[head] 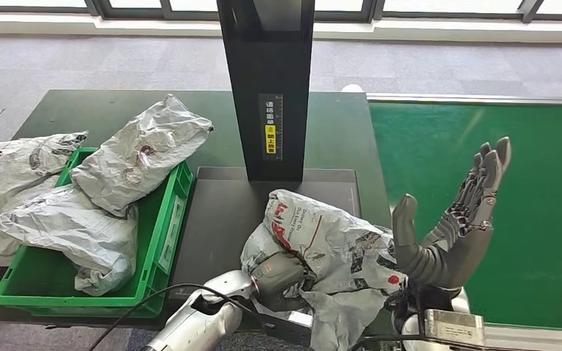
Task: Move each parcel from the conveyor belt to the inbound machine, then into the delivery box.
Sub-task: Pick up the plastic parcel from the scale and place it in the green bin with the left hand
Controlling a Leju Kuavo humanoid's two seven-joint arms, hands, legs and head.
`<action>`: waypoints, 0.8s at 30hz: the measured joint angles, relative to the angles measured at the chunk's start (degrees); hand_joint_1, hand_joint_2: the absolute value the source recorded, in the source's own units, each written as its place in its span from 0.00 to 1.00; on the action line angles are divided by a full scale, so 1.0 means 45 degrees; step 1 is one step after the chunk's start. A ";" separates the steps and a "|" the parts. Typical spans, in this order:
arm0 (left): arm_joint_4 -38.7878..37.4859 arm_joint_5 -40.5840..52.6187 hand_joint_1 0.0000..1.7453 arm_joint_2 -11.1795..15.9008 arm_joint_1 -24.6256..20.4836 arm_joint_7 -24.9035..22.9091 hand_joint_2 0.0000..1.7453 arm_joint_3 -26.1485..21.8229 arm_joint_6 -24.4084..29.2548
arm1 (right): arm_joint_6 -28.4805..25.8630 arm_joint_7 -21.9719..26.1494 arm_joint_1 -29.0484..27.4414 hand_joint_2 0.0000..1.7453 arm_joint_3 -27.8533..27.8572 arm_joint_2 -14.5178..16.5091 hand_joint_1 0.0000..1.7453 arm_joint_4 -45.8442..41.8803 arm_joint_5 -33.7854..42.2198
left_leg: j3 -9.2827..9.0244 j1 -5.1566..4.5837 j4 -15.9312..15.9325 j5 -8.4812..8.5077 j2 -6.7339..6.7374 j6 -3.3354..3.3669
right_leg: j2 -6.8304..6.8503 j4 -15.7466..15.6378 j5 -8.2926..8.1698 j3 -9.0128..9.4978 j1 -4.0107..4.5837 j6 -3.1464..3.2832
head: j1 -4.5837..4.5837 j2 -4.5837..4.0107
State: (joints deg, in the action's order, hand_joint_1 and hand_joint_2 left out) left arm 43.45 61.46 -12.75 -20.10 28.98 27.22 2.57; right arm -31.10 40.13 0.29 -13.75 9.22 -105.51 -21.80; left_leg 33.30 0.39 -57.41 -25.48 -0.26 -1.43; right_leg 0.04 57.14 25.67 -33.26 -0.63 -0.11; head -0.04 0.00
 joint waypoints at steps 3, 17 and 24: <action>0.1188 -0.0511 1.00 -0.0016 0.0308 -0.0053 1.00 -0.0161 0.0819 | -0.0097 0.0001 -0.0226 1.00 0.0000 0.0000 0.00 -0.0183 -0.0113 | 0.0020 0.0000 0.0000 0.0001 0.0000 -0.0001 | -0.0002 0.0003 -0.0001 -0.0024 -0.0002 0.0002 | 0.0000 0.0000; 0.6789 -0.2785 1.00 -0.0197 0.1935 0.0745 1.00 -0.1850 0.4040 | 0.0033 0.0000 -0.0415 1.00 0.0000 0.0010 0.00 -0.0535 -0.0076 | 0.0041 0.0001 0.0002 -0.0004 0.0007 -0.0003 | -0.0009 0.0003 0.0003 -0.0039 -0.0004 0.0002 | 0.0000 0.0000; 0.9317 -0.3426 1.00 -0.0203 0.3227 0.1324 1.00 -0.2564 0.5397 | 0.0124 -0.0006 -0.0189 1.00 0.0000 0.0010 0.00 -0.0518 0.0207 | 0.0050 0.0001 0.0003 -0.0006 0.0000 -0.0003 | 0.0010 0.0003 0.0018 -0.0041 -0.0003 0.0000 | 0.0000 0.0000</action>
State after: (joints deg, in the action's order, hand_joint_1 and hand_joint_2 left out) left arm 85.38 46.04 -13.67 -5.58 34.93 15.69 26.86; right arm -30.54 40.11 -0.57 -13.75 9.27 -107.84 -20.87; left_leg 33.52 0.40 -57.40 -25.51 -0.26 -1.45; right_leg 0.09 57.16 25.76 -33.45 -0.64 -0.11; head -0.04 0.00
